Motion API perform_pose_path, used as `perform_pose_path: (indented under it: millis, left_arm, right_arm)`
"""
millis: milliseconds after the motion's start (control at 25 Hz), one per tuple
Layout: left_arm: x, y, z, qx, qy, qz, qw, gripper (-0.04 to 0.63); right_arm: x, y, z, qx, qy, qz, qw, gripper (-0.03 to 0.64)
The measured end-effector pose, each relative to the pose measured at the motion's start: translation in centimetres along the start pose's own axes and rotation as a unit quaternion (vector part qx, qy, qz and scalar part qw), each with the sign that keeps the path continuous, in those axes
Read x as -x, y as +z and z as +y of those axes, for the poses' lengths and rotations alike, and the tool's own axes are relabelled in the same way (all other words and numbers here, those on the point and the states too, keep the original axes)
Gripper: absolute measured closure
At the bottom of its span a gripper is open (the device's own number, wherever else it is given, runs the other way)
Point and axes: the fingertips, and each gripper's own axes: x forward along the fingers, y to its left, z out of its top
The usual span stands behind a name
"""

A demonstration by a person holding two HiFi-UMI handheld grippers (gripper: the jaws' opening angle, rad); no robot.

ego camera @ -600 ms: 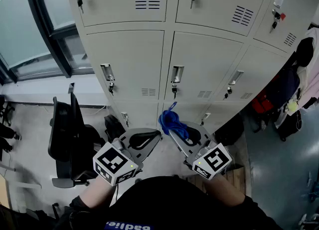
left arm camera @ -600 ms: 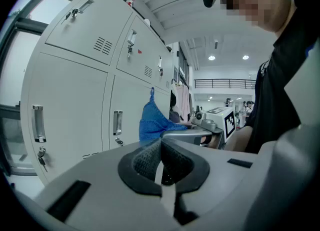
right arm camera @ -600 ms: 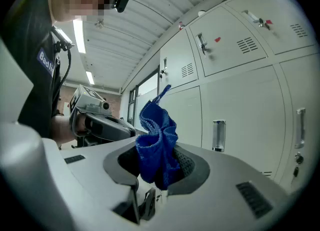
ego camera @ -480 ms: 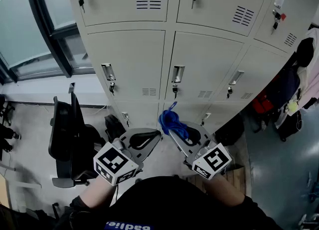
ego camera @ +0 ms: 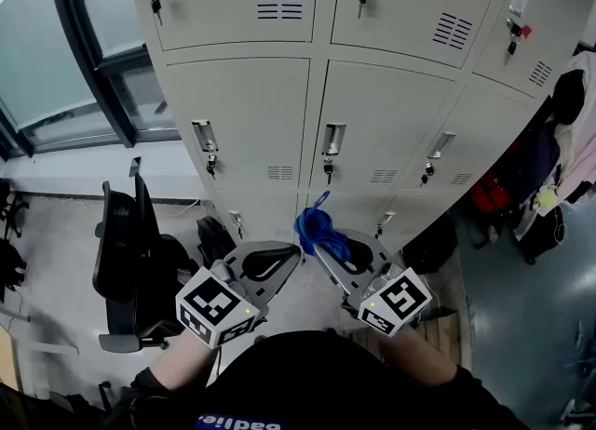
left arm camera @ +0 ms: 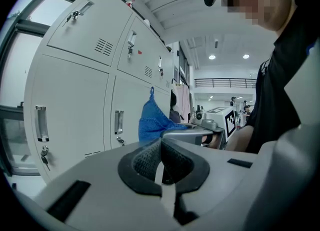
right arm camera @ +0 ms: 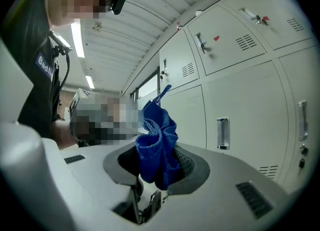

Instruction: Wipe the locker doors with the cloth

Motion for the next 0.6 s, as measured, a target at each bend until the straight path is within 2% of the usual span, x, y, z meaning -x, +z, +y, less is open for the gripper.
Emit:
perform_pose_path:
  millis: [40,120,240,600]
  left_arm:
    - [0.0,0.0,0.0,0.000,-0.001,0.000,1.0000,0.588]
    - [0.2,0.0,0.0,0.001,0.000,-0.003,1.0000,0.588]
    - [1.0,0.1,0.2,0.001,0.003,-0.007,1.0000,0.588]
    - [6.9,-0.9,2.8,0.011,0.026,-0.012,0.9995,0.588]
  right_arm:
    - [0.0,0.0,0.0,-0.016,0.001,-0.006,1.000,0.514]
    - [0.0,0.1,-0.6,-0.079,0.002,-0.033,0.996,0.514]
    - [-0.3,0.3,-1.7,-0.181,-0.005,-0.078,0.980,0.514]
    - [-6.3,0.4,0.8,-0.333,0.014,-0.141,0.932,0.514]
